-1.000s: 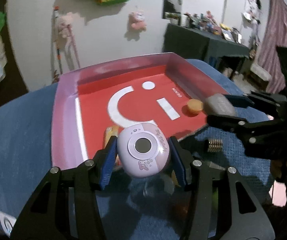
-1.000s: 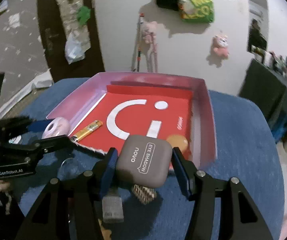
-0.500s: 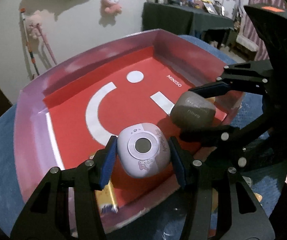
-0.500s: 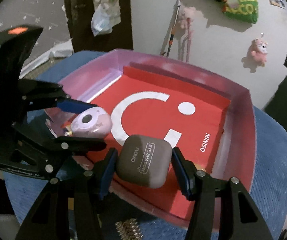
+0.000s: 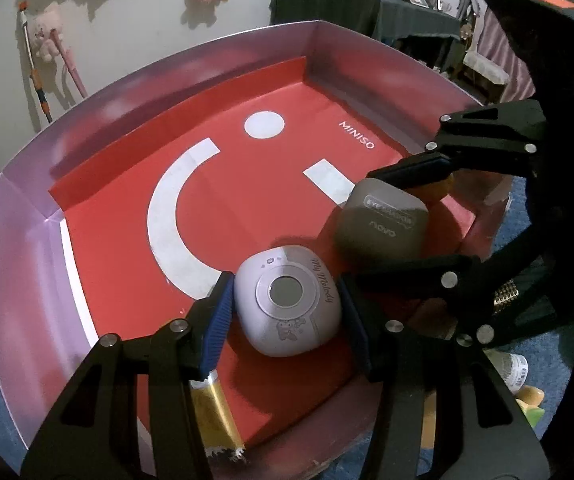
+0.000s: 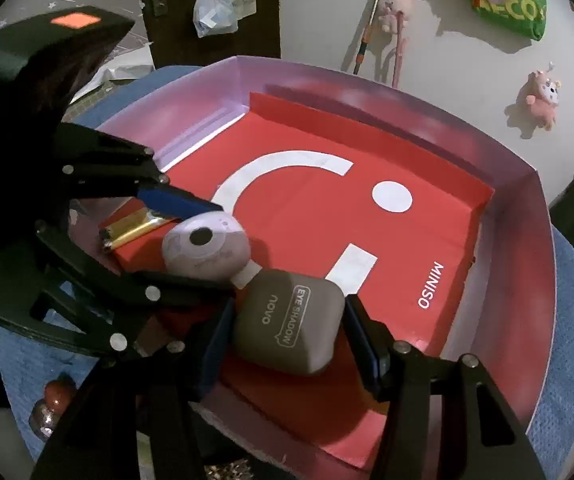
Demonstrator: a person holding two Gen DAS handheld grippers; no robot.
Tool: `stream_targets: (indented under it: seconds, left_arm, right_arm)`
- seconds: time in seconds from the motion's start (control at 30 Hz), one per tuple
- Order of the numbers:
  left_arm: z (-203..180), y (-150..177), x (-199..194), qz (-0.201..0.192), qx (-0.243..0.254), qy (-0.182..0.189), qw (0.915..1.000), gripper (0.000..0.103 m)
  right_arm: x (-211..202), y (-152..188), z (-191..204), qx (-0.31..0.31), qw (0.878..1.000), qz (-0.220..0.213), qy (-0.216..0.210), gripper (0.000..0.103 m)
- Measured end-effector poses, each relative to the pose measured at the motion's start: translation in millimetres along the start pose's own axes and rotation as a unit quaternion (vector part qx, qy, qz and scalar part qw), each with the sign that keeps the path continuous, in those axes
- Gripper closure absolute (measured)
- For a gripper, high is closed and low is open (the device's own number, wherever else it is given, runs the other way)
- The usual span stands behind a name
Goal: Organize rigid objects
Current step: 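Lower the compact and grey case into the box and open both tools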
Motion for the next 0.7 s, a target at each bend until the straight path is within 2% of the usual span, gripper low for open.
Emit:
stream_targets:
  seconds: [0.57,0.7]
  left_arm:
    - [2.3,-1.0,4.2,-0.004,-0.003,0.002,1.0,0.053]
    - [0.3,-1.4,1.2,-0.008,-0.002,-0.001,1.0,0.05]
  right_arm:
    - [3.7,-0.2,-3.6,-0.003,1.0,0.004,0.003,0.044]
    - [3.3,-0.2,-3.3,-0.003,1.0,0.004,0.003,0.044]
Point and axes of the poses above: each gripper's, at about its wrist camera, not at the fingertips, and x roughly the way its jaws point, z to its left, y to its underside, the point moved 3 cm from there along x, roughly the way its jaws point, and after that the axes turned 1 degree about -x, right-handed, at the moved point
